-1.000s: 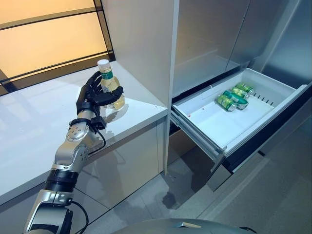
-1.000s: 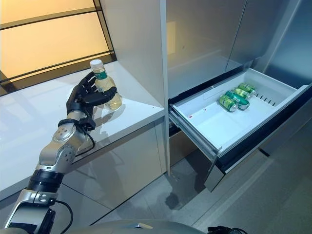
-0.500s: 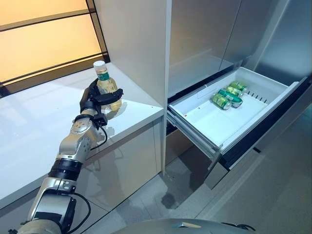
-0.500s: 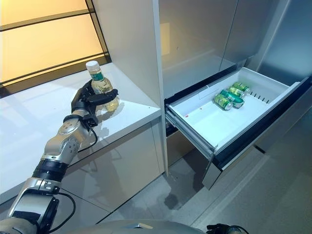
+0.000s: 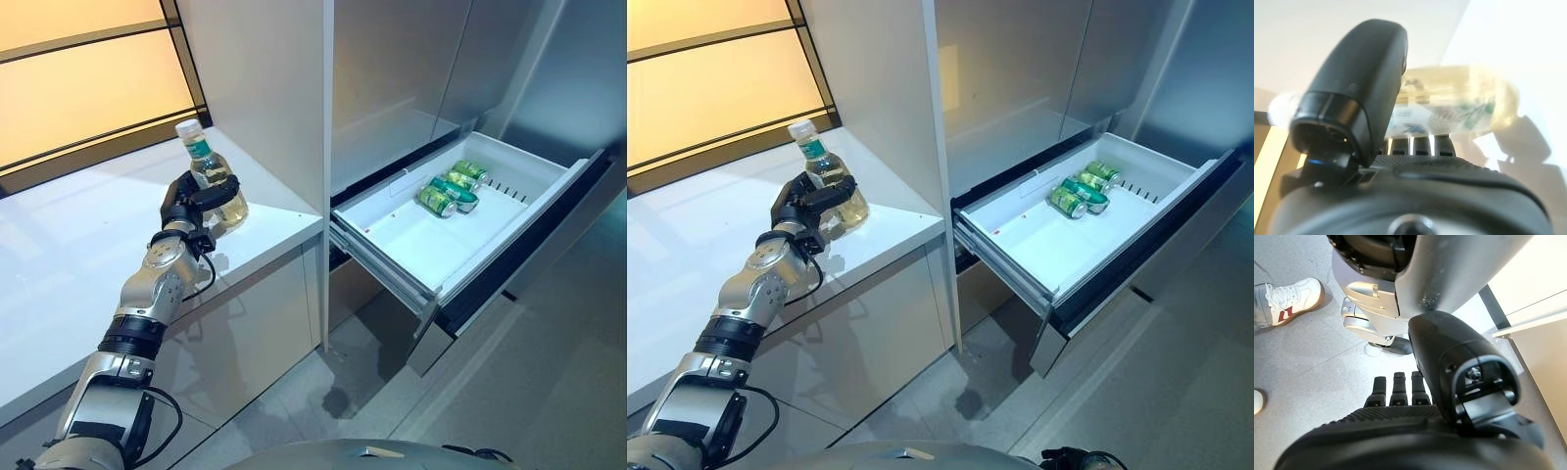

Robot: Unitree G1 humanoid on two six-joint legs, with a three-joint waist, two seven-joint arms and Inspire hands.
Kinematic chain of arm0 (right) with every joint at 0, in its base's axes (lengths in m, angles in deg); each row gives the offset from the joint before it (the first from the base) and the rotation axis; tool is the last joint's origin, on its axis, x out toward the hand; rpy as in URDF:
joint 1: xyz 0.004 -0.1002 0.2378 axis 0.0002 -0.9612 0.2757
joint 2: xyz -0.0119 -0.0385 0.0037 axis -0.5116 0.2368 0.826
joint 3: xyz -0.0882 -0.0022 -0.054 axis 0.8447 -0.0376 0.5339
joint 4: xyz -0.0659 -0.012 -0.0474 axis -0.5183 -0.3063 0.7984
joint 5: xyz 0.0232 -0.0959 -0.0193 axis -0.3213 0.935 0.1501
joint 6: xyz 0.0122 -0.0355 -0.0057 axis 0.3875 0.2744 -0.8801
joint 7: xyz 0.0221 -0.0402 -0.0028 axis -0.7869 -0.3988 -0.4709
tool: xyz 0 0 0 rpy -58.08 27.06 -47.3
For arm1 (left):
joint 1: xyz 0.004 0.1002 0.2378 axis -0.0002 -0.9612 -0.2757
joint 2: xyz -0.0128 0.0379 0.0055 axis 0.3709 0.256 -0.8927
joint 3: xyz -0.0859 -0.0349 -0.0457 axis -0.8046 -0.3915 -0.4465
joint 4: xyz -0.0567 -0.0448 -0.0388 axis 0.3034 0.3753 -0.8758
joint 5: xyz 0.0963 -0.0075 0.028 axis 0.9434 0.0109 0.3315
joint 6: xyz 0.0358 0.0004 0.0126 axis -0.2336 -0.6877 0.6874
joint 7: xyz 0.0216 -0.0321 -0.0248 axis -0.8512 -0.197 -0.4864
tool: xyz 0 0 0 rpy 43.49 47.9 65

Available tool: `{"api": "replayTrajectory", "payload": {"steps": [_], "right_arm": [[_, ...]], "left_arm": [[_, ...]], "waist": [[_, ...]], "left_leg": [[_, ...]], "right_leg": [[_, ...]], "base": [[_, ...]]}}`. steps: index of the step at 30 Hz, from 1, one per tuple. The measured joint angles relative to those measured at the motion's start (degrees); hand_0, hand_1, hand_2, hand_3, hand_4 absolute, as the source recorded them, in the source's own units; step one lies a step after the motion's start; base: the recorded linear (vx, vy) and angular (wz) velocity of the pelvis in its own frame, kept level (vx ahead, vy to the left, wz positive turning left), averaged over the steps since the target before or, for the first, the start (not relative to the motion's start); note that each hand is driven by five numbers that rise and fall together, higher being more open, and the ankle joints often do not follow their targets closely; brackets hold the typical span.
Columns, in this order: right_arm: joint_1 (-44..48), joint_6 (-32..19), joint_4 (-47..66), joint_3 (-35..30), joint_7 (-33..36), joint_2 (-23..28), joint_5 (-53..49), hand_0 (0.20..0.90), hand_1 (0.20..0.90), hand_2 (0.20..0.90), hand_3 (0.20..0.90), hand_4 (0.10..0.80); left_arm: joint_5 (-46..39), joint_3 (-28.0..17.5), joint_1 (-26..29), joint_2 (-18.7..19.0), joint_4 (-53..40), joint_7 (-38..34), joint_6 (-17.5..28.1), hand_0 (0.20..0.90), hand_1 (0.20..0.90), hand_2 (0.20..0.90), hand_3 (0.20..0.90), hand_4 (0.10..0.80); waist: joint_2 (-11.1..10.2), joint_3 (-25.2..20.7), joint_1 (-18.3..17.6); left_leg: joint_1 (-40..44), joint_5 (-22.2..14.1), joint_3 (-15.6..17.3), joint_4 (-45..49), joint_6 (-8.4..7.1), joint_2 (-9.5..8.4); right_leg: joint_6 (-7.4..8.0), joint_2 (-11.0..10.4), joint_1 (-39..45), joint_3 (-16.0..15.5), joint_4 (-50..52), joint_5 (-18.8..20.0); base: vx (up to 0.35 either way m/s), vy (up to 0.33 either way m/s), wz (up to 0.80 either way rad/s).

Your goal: Put drinks into fridge and close the fridge

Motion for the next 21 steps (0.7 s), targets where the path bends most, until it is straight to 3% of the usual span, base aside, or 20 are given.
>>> {"api": "replayTrajectory", "payload": {"steps": [13,21], "right_arm": [[0.08,-1.87,-0.06,0.73,-0.05,0.07,1.3,0.9,0.9,0.9,0.9,0.8],[0.53,-3.93,4.15,7.41,-1.97,1.71,10.28,0.9,0.9,0.9,0.9,0.8]], "left_arm": [[0.15,0.59,0.0,-0.22,0.84,-0.51,0.87,0.3,0.3,0.3,0.2,0.1],[0.25,0.6,-0.02,-0.22,-0.81,-0.35,0.87,0.3,0.3,0.3,0.2,0.1]], "waist": [[-0.06,0.02,-0.59],[-0.3,0.18,0.64]], "left_leg": [[-0.02,-0.03,0.19,-0.09,0.03,0.05],[-0.4,-0.04,-0.18,-0.09,0.04,0.05]], "right_leg": [[0.02,0.0,-0.11,0.16,-0.01,0.03],[0.02,-0.03,-0.29,-0.2,-0.25,0.03]], "base": [[0.0,0.0,0.0],[-0.005,-0.001,0.01]]}}
